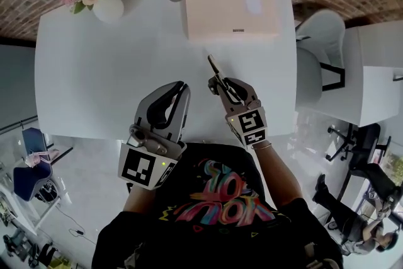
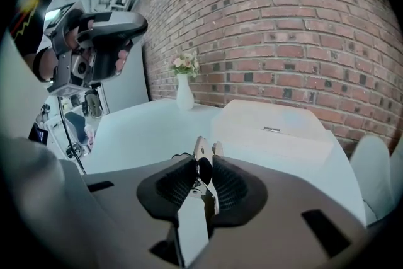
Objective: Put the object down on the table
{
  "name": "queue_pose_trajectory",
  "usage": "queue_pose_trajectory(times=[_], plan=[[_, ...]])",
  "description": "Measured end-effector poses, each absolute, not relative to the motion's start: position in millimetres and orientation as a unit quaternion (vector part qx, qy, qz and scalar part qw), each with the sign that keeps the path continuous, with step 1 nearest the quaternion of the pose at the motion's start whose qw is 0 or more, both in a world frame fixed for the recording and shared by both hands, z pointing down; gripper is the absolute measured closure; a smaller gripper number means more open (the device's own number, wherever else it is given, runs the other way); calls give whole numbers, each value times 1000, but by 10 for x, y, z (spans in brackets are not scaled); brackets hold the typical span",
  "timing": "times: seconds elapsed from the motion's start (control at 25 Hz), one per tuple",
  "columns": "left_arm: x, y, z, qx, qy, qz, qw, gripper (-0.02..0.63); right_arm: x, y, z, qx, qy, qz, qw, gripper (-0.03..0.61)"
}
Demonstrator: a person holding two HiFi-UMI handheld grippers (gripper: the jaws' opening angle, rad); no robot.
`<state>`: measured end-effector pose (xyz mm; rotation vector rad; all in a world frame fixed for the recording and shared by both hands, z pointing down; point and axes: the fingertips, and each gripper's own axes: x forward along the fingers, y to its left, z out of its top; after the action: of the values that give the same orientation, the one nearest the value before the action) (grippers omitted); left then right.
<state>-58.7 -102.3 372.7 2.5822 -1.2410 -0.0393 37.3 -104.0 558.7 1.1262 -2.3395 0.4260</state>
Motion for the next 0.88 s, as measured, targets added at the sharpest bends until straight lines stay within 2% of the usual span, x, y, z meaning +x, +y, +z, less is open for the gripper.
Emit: queue_pose_trajectory(times=[0.88], plan=[[-659,-873,3768,887,-438,-21,147,573,126,-894,6049,354,-871,150,306,474]])
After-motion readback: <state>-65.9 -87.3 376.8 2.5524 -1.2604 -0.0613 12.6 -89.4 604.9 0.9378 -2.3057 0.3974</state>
